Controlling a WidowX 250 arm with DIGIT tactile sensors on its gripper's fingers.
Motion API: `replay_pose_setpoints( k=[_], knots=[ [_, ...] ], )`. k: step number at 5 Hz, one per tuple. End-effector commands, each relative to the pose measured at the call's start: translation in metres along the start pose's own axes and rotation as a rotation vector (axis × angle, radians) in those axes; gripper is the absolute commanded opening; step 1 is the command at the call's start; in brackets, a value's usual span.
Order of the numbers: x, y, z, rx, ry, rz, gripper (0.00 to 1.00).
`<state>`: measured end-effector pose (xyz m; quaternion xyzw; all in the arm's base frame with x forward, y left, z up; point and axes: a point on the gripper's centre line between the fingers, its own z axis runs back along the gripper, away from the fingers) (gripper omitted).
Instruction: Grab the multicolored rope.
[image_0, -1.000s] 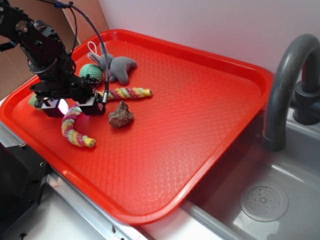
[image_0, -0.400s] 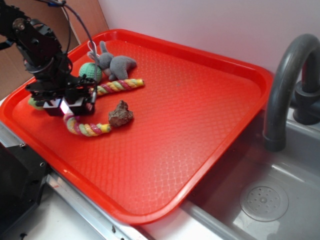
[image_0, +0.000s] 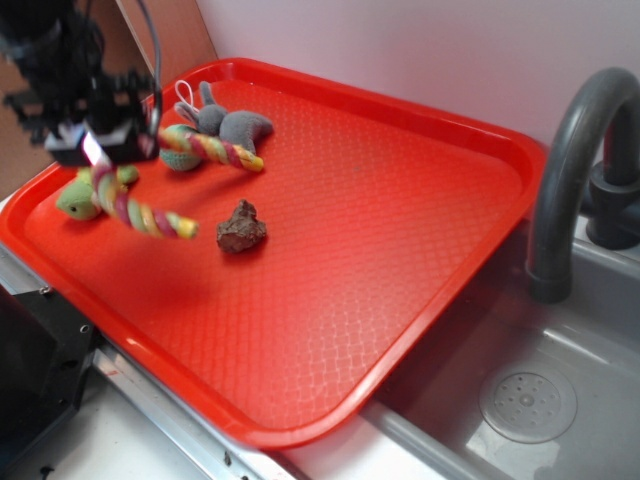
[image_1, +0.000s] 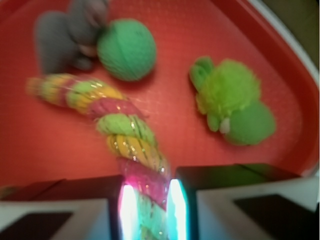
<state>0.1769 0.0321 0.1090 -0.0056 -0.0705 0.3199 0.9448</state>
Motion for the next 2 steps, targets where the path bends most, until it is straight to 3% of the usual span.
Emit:
replay_pose_setpoints(
  k=[1, 2],
  knots=[
    [0.009, -0.024, 0.110, -0.139, -0.090, -0.200, 0.00],
    [0.017, -0.025, 0.096, -0.145, -0.012, -0.238, 0.00]
  ],
)
